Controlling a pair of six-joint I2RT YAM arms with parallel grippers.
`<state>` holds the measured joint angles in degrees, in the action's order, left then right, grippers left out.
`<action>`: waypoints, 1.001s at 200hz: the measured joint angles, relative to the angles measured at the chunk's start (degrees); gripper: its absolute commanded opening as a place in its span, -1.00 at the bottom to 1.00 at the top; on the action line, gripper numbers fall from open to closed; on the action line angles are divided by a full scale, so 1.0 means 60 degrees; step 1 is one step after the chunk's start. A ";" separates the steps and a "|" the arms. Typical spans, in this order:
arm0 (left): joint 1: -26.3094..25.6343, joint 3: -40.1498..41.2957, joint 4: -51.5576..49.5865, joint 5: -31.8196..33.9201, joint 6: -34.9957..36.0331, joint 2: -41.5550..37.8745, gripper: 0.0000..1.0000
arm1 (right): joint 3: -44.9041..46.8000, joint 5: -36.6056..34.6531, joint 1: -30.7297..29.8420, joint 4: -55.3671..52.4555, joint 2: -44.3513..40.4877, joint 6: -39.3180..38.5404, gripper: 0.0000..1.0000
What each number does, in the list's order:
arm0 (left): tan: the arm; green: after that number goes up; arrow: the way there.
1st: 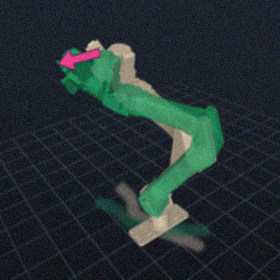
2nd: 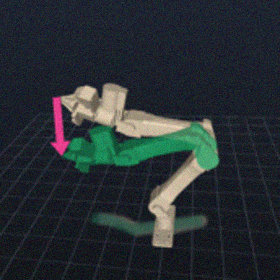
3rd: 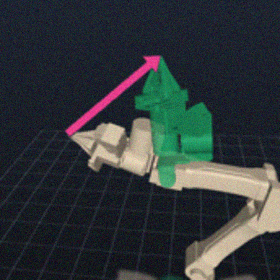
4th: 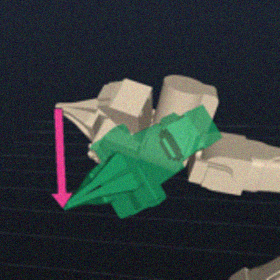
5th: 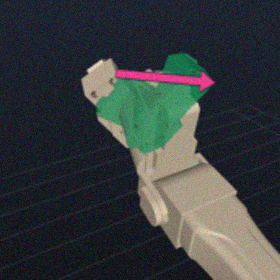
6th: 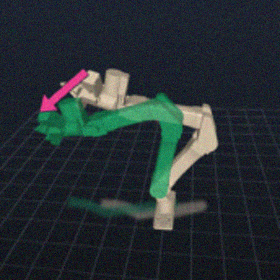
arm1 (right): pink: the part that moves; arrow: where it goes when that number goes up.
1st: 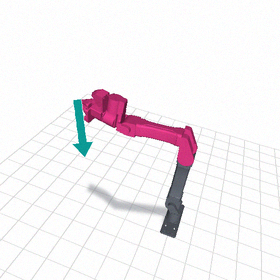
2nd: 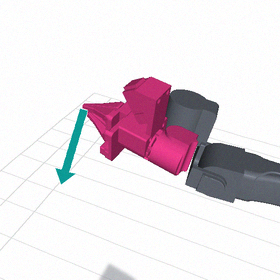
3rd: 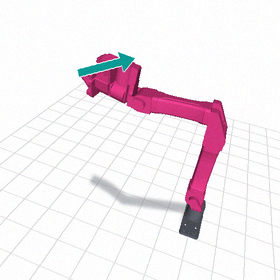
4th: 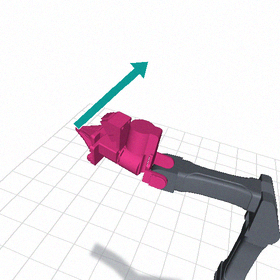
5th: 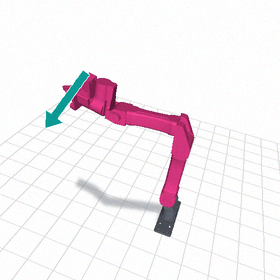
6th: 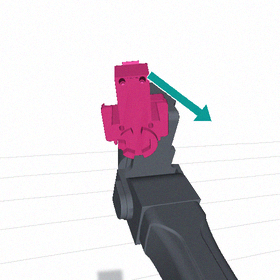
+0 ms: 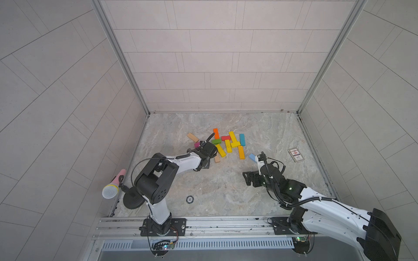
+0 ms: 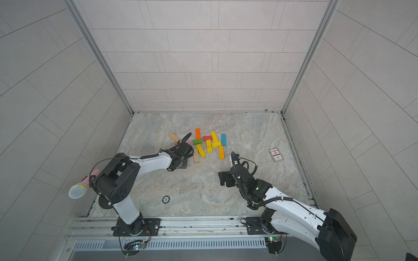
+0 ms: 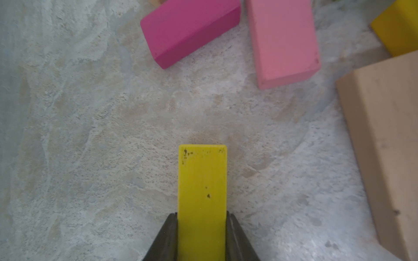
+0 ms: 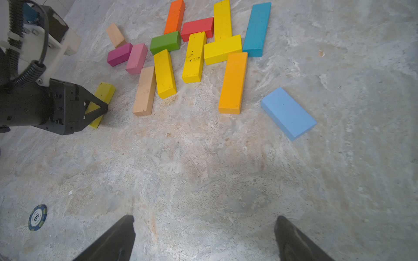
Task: Assemble the letter h with building blocks
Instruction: Place the building block at the center of the board.
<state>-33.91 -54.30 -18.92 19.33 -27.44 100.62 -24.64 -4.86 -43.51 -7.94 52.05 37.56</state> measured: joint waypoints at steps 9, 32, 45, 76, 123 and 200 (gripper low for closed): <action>0.0025 0.0000 0.0040 -0.0007 0.0000 0.0007 -1.00 | 0.0007 0.0000 0.0000 0.0000 0.0000 0.0000 0.96; 0.0062 0.0000 0.0084 -0.0007 -0.0004 0.0025 -0.98 | 0.0047 -0.0015 0.0000 0.0000 0.0000 0.0000 0.96; 0.0087 0.0000 0.0120 -0.0007 -0.0004 0.0036 -0.76 | 0.0051 -0.0022 0.0000 0.0000 0.0000 0.0000 0.97; 0.0124 0.0000 0.0200 -0.0007 -0.0004 0.0062 -0.31 | 0.0055 -0.0044 0.0000 0.0000 -0.0029 0.0000 0.97; 0.0175 -0.0109 0.0266 0.0044 -0.0004 0.0127 0.23 | 0.0058 -0.0095 0.0000 0.0000 -0.0124 0.0000 0.97; 0.0229 -0.0798 -0.0612 -0.0430 0.0026 -0.1220 0.57 | 0.0062 -0.0135 0.0000 -0.0007 -0.0335 0.0022 0.98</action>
<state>-32.53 -59.09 -22.59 16.75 -27.29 93.30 -24.27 -5.67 -43.51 -7.99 50.04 37.69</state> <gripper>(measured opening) 0.747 0.987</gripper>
